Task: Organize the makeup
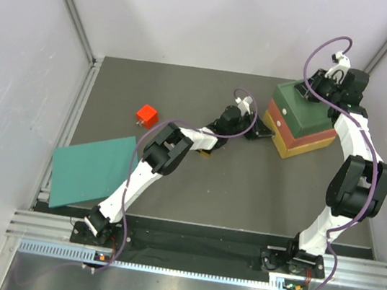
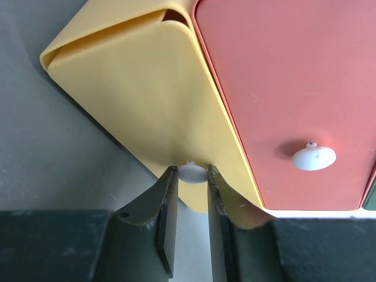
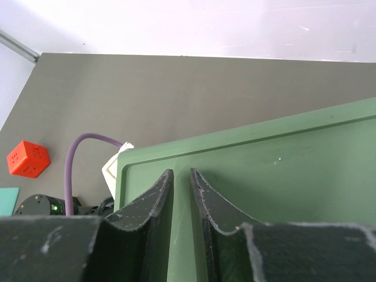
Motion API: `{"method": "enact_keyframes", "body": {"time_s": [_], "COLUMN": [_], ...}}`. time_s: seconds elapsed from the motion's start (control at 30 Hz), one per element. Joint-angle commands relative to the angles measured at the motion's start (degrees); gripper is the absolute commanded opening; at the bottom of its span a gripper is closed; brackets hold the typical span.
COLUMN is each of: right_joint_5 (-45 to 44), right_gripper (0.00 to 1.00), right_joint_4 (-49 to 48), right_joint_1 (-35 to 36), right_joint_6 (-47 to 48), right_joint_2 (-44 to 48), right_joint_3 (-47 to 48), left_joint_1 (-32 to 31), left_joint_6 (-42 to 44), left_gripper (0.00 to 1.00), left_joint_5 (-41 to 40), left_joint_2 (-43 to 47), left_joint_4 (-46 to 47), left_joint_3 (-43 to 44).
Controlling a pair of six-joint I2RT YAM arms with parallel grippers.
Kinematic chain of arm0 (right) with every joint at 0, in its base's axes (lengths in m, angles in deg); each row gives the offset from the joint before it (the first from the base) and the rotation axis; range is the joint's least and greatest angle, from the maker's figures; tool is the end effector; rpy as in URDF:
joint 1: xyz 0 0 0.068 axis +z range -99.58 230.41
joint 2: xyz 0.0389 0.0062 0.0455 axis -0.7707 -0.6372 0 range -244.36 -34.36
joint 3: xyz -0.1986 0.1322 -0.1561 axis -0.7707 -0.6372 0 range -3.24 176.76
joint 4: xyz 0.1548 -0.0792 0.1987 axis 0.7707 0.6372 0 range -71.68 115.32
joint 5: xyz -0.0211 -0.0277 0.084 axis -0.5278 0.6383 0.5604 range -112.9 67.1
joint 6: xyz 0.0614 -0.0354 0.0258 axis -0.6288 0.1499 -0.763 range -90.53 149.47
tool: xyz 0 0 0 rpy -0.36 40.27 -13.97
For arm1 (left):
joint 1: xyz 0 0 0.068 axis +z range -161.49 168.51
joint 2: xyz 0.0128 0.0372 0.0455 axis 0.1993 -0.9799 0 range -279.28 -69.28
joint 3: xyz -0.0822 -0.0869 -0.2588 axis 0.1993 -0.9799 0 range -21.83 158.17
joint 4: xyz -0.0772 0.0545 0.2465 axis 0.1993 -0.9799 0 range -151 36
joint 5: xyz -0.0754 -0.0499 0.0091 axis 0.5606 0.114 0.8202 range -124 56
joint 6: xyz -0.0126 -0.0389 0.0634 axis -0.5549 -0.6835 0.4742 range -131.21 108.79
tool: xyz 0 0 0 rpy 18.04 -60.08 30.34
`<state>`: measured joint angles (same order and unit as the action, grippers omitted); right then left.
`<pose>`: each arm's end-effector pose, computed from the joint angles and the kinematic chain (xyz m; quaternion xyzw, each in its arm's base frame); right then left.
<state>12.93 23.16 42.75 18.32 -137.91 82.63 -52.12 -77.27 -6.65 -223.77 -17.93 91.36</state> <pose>0.4560 -0.0238 0.3163 -0.0391 0.8085 0.2717 0.5205 0.4556 -0.4293 0.1024 -0.0026 0.7352 -0.6298 0.2509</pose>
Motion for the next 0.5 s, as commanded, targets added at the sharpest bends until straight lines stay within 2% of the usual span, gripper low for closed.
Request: {"method": "enact_keyframes", "body": {"time_s": [0.0, 0.47], "right_joint_5": [-4.0, -3.8], "right_gripper": [0.20, 0.20], "right_joint_4": [22.8, 22.5], "right_joint_1": [-0.3, -0.3], "right_joint_6": [1.6, 1.4], "right_joint_2": [-6.1, -6.2], "right_joint_3": [-7.2, -7.4], "left_joint_1": [0.2, 3.3], "left_joint_6": [-0.6, 6.0], "left_gripper": [0.00, 0.00], "left_joint_5": [1.8, 4.3], "left_joint_2": [1.3, 15.3], "left_joint_4": [7.8, 10.4], "left_joint_3": [-1.3, -24.4]}}
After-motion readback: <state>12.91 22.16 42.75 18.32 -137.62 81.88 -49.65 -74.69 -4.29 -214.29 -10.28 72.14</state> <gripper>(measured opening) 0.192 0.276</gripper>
